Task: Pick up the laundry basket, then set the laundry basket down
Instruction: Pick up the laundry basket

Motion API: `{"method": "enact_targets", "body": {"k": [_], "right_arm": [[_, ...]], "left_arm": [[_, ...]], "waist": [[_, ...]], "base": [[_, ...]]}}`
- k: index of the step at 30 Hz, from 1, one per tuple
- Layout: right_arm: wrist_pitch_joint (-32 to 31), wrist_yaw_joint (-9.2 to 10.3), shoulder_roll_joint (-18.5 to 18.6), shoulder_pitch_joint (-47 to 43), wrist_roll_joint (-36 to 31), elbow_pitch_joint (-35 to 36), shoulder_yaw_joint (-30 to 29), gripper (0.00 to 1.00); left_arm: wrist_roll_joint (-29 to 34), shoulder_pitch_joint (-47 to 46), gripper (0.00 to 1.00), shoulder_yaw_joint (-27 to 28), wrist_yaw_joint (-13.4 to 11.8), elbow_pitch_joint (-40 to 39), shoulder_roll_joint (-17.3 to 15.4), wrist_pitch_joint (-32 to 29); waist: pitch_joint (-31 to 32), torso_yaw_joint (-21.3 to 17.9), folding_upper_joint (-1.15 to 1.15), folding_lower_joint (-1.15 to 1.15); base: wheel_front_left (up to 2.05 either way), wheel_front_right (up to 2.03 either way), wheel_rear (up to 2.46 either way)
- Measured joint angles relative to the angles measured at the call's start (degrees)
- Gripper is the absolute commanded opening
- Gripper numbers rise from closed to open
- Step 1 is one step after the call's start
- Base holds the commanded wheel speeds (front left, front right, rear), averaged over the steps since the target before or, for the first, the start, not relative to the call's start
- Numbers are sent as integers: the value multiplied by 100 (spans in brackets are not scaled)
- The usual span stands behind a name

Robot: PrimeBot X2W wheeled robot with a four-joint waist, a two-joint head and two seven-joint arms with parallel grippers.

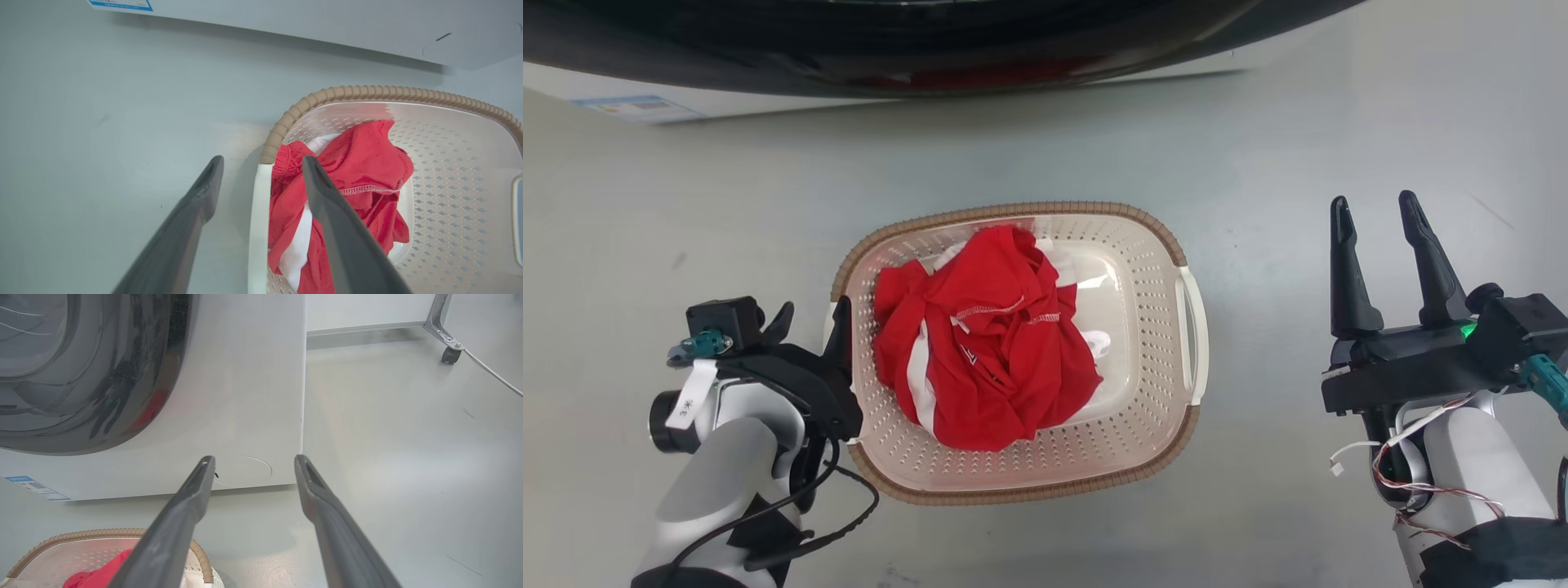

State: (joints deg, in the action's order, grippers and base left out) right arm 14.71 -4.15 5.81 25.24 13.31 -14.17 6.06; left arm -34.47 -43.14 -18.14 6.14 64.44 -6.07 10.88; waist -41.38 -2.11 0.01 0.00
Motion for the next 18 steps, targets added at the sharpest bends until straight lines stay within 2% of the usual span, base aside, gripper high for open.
{"method": "enact_targets", "body": {"k": [6,13,14,18], "right_arm": [[0,-42,79,-59,0,-260,-99,100],[0,-47,82,-234,-65,-486,-114,100],[0,-47,82,-320,-67,-569,-151,100],[0,-47,98,-424,-141,-667,-159,100]], "left_arm": [[92,64,100,-137,43,-248,74,280],[276,354,100,-207,44,-503,88,341],[347,471,100,-243,42,-641,88,342],[402,660,100,-242,-46,-889,93,342]], "waist": [[464,90,0,0],[1011,186,0,-1],[1258,223,0,-1],[1593,272,0,-1]], "base": [[0,0,0],[0,0,0],[0,0,0],[0,0,0]]}}
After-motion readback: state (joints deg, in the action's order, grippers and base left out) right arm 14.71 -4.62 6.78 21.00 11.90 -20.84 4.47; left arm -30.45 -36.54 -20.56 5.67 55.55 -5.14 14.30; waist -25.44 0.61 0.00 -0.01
